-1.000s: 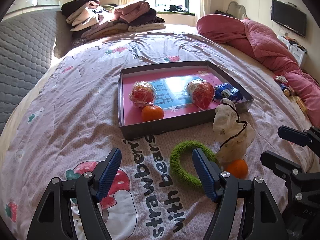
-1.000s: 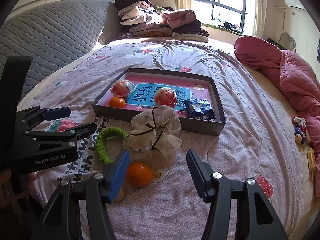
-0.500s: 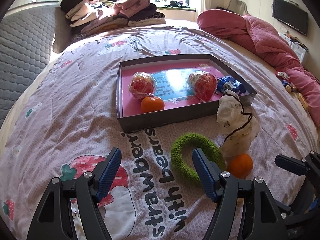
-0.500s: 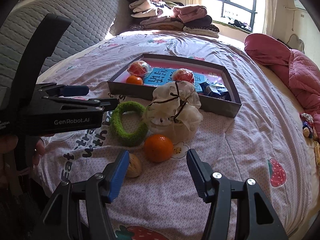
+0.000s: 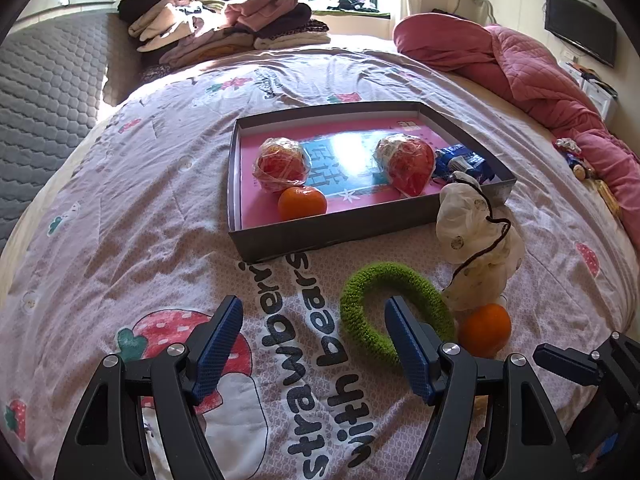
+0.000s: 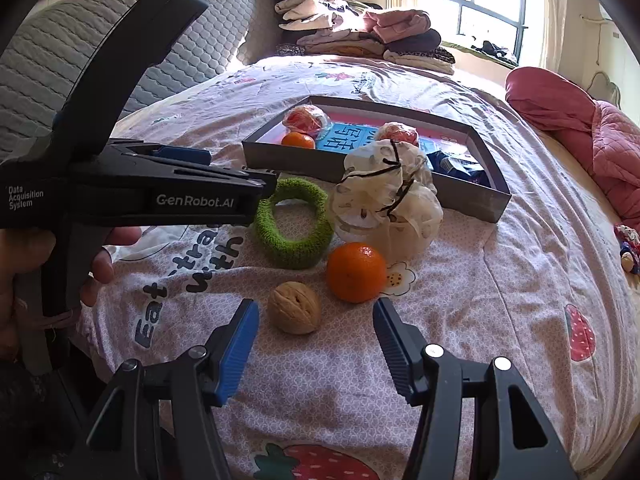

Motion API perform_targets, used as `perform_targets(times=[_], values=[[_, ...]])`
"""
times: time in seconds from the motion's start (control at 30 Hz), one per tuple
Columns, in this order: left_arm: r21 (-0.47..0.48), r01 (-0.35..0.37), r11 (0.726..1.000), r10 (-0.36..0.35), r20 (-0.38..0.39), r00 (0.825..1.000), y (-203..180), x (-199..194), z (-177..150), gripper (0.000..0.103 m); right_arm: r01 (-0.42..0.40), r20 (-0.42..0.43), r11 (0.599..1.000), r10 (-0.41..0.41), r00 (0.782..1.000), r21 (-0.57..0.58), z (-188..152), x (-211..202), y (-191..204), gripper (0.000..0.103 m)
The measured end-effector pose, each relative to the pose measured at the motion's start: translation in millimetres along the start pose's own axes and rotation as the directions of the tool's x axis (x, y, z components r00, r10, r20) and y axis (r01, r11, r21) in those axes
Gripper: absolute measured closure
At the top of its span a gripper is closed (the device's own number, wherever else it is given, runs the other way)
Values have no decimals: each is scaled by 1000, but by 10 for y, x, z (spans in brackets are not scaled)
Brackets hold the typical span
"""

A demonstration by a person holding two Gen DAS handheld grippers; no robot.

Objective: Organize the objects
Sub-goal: 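Move the left tool over the green ring while the right tool approaches the walnut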

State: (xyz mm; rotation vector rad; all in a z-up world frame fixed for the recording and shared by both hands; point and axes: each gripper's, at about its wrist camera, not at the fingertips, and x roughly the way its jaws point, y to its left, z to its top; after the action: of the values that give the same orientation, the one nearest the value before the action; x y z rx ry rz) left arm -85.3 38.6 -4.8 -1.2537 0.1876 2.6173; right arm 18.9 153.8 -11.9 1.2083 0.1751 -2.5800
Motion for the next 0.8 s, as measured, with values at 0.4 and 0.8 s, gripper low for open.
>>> perform_targets(times=[0.4, 0.8], values=[[16, -4, 1000, 4, -13, 1000, -45, 58, -13, 28, -23, -13, 1000, 23, 1000, -4, -49, 41, 17, 44], [23, -8, 1000, 8, -22, 1000, -69, 122, -36, 28, -34, -18, 999, 34, 999, -8, -74, 102, 20, 44]])
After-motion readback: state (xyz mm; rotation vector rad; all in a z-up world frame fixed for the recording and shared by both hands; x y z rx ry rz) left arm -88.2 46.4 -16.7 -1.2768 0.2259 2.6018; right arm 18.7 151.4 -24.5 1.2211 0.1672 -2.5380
